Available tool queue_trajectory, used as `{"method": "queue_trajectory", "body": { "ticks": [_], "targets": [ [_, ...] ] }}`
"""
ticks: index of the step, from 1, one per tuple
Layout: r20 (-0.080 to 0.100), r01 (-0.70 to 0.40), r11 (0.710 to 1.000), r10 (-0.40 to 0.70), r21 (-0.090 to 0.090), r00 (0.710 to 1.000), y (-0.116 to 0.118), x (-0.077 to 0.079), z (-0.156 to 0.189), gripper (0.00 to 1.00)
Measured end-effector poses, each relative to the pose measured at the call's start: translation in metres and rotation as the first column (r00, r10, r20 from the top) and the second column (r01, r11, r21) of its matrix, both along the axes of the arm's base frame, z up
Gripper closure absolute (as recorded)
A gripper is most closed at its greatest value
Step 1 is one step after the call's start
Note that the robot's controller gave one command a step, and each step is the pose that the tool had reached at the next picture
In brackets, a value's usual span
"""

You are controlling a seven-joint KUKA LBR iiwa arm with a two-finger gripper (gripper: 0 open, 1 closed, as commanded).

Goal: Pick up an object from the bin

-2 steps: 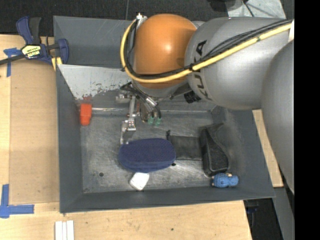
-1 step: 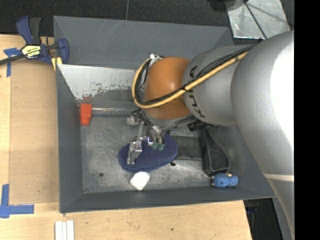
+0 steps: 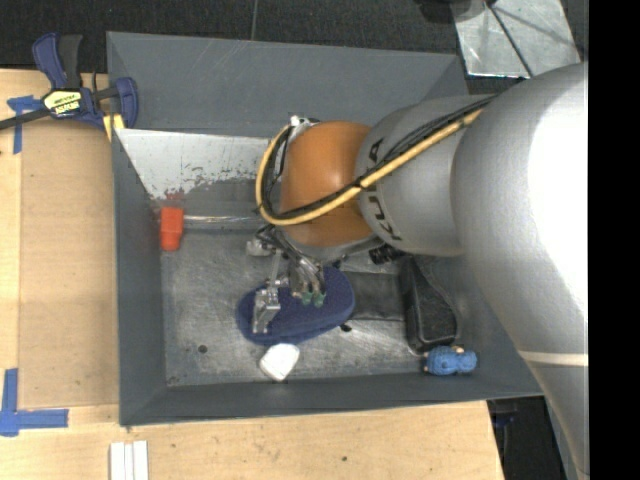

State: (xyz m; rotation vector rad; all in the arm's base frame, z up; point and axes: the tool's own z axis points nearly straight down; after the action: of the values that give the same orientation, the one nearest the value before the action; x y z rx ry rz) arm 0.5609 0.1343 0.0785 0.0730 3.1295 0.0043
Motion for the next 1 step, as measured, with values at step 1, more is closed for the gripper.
{"method": "queue_trajectory", "body": {
  "ticks": [1],
  "targets": [
    [-0.001,-0.001,1.000,0.001,0.004,1.000,0.0021,0.0001,0.0028,1.00]
  ]
}}
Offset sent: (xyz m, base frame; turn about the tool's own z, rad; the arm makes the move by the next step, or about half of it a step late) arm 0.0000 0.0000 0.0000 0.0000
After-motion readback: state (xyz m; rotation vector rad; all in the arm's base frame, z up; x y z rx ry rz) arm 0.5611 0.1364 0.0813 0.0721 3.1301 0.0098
